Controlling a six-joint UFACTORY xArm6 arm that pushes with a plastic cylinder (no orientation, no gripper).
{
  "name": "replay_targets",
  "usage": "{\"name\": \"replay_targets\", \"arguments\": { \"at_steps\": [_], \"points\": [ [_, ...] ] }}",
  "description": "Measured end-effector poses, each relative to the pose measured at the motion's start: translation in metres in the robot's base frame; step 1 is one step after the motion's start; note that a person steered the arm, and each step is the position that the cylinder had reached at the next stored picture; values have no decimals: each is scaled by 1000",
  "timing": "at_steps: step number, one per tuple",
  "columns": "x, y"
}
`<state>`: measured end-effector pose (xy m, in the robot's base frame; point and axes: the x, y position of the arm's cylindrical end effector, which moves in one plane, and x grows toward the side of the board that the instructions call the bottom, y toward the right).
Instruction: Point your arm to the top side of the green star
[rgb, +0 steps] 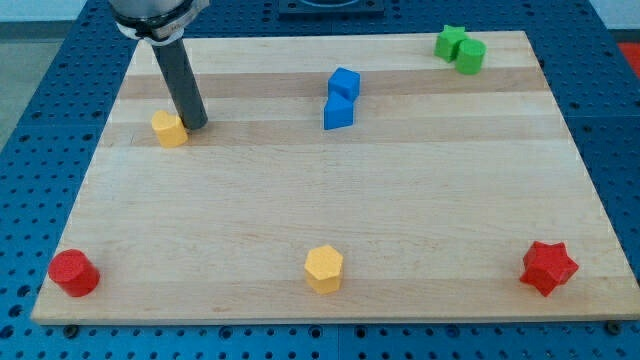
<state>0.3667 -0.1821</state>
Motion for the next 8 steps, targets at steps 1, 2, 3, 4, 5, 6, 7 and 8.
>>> {"name": "replay_targets", "arguments": {
  "at_steps": [1, 2, 3, 4, 5, 6, 7, 8],
  "points": [
    [0, -3],
    [0, -3],
    [0, 20],
    [0, 57],
    [0, 57],
    [-40, 62],
    [-89, 99],
    [-125, 170]
  ]
}}
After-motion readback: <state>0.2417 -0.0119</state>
